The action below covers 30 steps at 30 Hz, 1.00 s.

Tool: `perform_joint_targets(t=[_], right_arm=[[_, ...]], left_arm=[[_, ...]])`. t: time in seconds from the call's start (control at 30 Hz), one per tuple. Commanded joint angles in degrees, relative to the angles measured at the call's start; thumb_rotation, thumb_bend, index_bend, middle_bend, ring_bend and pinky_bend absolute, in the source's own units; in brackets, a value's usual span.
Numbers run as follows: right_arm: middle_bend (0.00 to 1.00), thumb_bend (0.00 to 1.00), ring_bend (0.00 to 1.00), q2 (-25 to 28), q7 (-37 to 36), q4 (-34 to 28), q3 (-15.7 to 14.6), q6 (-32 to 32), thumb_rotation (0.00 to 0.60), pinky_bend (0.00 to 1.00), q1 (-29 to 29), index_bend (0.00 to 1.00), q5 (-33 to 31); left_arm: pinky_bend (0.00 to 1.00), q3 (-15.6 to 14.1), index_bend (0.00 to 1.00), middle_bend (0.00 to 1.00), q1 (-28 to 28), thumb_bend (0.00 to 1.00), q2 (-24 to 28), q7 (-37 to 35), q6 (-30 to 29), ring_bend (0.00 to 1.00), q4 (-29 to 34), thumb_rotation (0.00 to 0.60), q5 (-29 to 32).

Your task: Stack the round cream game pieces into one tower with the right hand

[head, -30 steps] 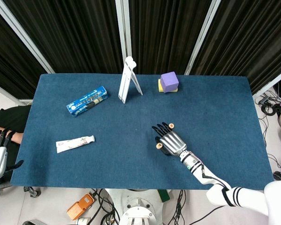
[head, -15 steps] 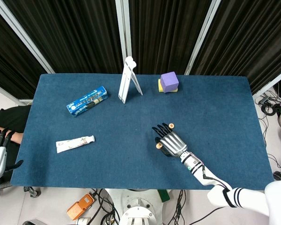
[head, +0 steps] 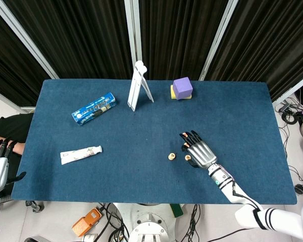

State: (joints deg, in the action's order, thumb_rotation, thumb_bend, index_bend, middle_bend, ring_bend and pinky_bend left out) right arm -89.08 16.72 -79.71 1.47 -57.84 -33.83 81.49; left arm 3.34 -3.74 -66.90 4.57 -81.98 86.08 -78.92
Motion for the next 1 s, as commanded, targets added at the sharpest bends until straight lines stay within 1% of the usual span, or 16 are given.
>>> perform_joint_targets(t=[0.03, 0.33, 0.57, 0.63, 0.8, 1.0], right_arm=[[0.11, 0.44, 0.0, 0.3, 0.3, 0.1, -0.7, -0.1, 0.6, 0.03, 0.8, 0.47, -0.4], [0.11, 0.44, 0.0, -1.6, -1.5, 2.6, -0.1, 1.1, 0.6, 0.03, 0.0, 0.47, -0.2], [0.11, 0.44, 0.0, -2.2, -1.4, 3.5, -0.1, 2.5, 0.6, 0.03, -0.5, 0.5, -0.5], [0.11, 0.45, 0.0, -2.3, -1.4, 3.6, -0.1, 2.6, 0.6, 0.03, -0.5, 0.5, -0.5], [0.11, 0.52, 0.0, -2.3, -1.9, 3.6, 0.2, 2.0, 0.6, 0.03, -0.4, 0.54, -0.2], [0.12, 0.54, 0.0, -0.7, -2.4, 0.6, 1.5, 0.4, 0.6, 0.03, -1.0, 0.56, 1.1]], left_arm=[[0.0, 0.0, 0.1, 0.03, -0.1, 0.03, -0.1, 0.1, 0.1, 0.01, 0.0, 0.6, -0.1], [0.0, 0.1, 0.1, 0.03, 0.0, 0.03, 0.3, 0.5, -0.3, 0.01, 0.6, 0.6, 0.0], [0.0, -0.1, 0.1, 0.03, 0.1, 0.03, 0.4, 0.5, -0.2, 0.01, 0.7, 0.6, 0.1], [0.0, -0.1, 0.1, 0.03, 0.2, 0.03, 0.4, 0.5, -0.2, 0.01, 0.6, 0.6, 0.1], [0.0, 0.0, 0.1, 0.03, 0.2, 0.03, 0.4, 0.4, -0.4, 0.01, 0.6, 0.6, 0.0], [0.0, -0.1, 0.1, 0.03, 0.2, 0.03, 0.5, 0.3, -0.4, 0.01, 0.6, 0.6, -0.1]])
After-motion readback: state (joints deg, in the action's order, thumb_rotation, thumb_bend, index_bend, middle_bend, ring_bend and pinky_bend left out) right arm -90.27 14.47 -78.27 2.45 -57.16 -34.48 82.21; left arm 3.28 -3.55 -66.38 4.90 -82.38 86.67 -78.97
